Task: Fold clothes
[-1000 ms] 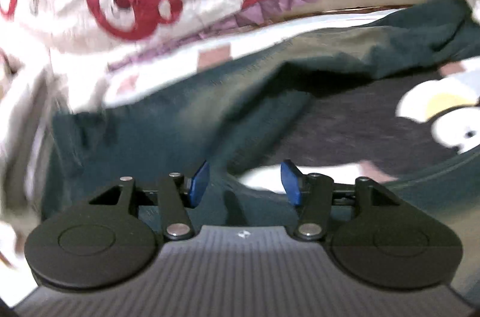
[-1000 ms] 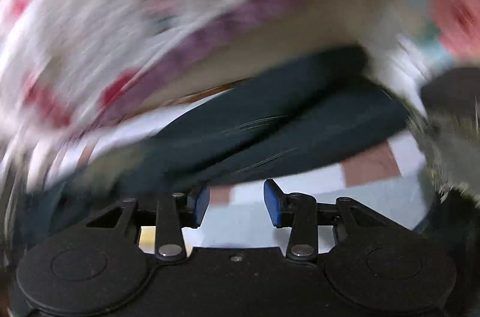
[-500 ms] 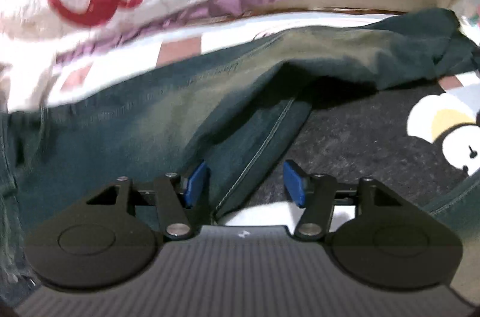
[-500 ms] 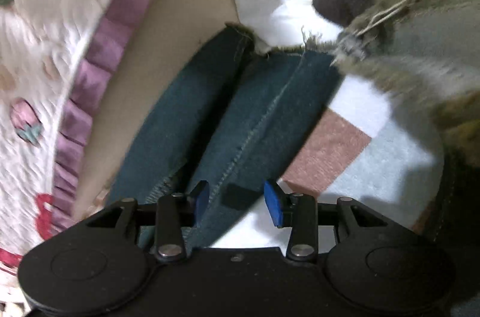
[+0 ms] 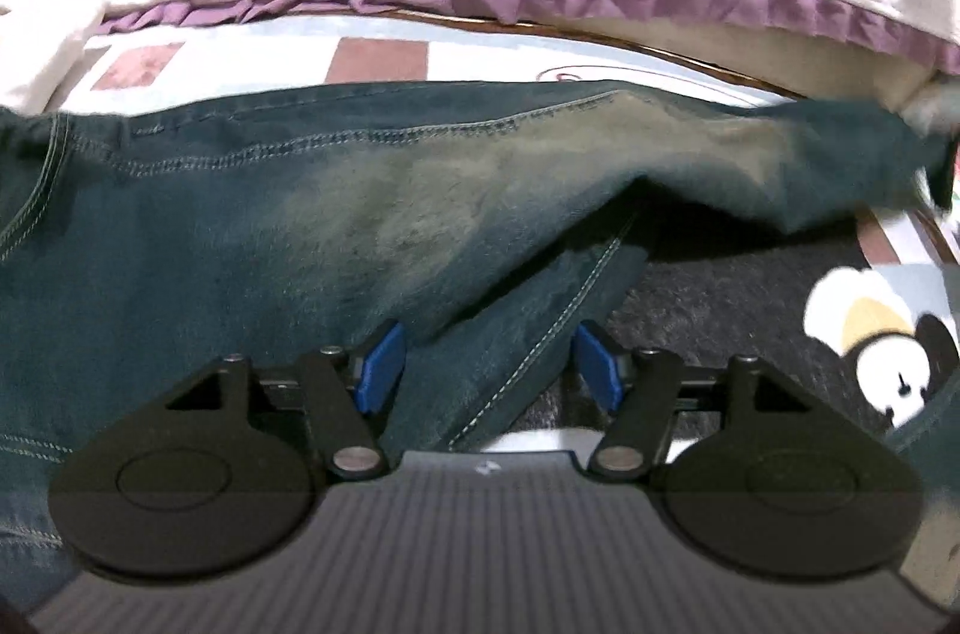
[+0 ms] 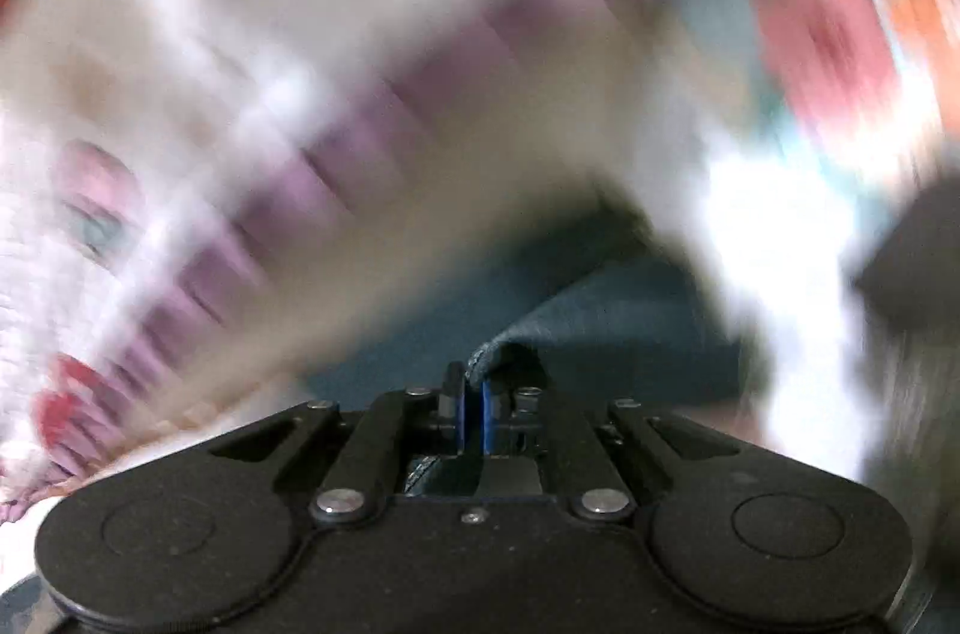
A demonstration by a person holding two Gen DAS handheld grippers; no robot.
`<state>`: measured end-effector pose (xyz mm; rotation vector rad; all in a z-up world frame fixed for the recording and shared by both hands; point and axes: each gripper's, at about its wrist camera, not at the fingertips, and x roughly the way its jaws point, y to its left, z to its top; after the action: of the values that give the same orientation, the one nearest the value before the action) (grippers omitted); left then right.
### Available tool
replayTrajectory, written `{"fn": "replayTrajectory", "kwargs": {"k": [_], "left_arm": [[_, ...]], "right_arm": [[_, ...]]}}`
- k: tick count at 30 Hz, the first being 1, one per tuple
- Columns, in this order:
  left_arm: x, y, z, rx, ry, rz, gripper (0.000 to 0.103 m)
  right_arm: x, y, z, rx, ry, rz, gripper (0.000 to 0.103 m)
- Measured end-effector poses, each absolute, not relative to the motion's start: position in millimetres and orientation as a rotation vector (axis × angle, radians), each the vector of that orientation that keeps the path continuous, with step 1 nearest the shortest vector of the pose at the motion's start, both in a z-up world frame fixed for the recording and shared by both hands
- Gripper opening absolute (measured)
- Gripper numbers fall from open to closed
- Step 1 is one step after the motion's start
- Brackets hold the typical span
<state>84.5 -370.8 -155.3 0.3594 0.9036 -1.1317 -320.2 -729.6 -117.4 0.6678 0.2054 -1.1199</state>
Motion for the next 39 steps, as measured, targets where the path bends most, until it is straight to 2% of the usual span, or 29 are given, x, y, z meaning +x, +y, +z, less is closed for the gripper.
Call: {"fn": "replayTrajectory", "kwargs": {"k": [2, 4, 7, 17, 21, 24, 25, 26, 27, 28, 29, 30, 32, 36, 39], "left_arm": [[84.2, -368.1, -153.8, 0.36, 0.896, -1.164, 0.062], [83.8, -365.4, -152.3, 0.361, 0.889, -1.196, 0.063], [83.2, -362.5, -153.4, 0.367, 0.91, -1.249, 0.064], [69.9, -368.8, -162.8, 0.491, 0.855, -1.205, 0.065], [68.9, -375.7, -165.0, 0.522, 0.817, -1.159, 0.065], [66.5, -377.9, -168.5, 0.555, 0.778, -1.163, 0.065], [66.2, -378.8, -168.8, 0.563, 0.773, -1.173, 0.064], [66.2, -379.8, -168.6, 0.57, 0.771, -1.188, 0.061], [66.2, -380.8, -168.3, 0.577, 0.769, -1.203, 0.053], [68.3, -382.0, -167.1, 0.571, 0.776, -1.217, 0.045], [70.7, -383.9, -165.9, 0.555, 0.785, -1.217, 0.028], [72.8, -386.0, -164.8, 0.536, 0.792, -1.211, 0.018], [76.9, -386.3, -158.9, 0.497, 0.777, -1.195, 0.008], [94.7, -372.9, -133.8, 0.356, 0.74, -1.161, 0.005], [110.5, -363.1, -127.2, 0.237, 0.791, -1.164, 0.005]], "right_arm": [[-319.8, -722.9, -66.3, 0.567, 0.118, -1.091, 0.005], [-312.9, -727.1, -39.4, 0.459, 0.175, -1.089, 0.005], [-305.3, -751.9, -61.3, 0.487, 0.377, -1.129, 0.005], [-362.5, -741.1, -166.4, 0.849, 0.453, -1.299, 0.007], [-341.5, -740.7, -168.8, 0.683, 0.572, -1.363, 0.007], [-345.1, -738.4, -165.2, 0.638, 0.525, -1.371, 0.01], [-352.0, -737.1, -163.0, 0.647, 0.489, -1.357, 0.015], [-360.0, -735.9, -160.5, 0.662, 0.451, -1.341, 0.024], [-366.2, -733.2, -159.7, 0.697, 0.415, -1.333, 0.03], [-371.9, -730.2, -159.3, 0.737, 0.38, -1.326, 0.04], [-377.7, -727.2, -158.9, 0.777, 0.345, -1.319, 0.046], [-377.5, -722.7, -161.8, 0.81, 0.327, -1.309, 0.047], [-374.6, -713.2, -169.0, 0.872, 0.301, -1.287, 0.051], [-368.6, -694.1, -183.3, 0.997, 0.247, -1.239, 0.055], [-361.6, -677.4, -194.2, 1.086, 0.266, -1.278, 0.055]]}}
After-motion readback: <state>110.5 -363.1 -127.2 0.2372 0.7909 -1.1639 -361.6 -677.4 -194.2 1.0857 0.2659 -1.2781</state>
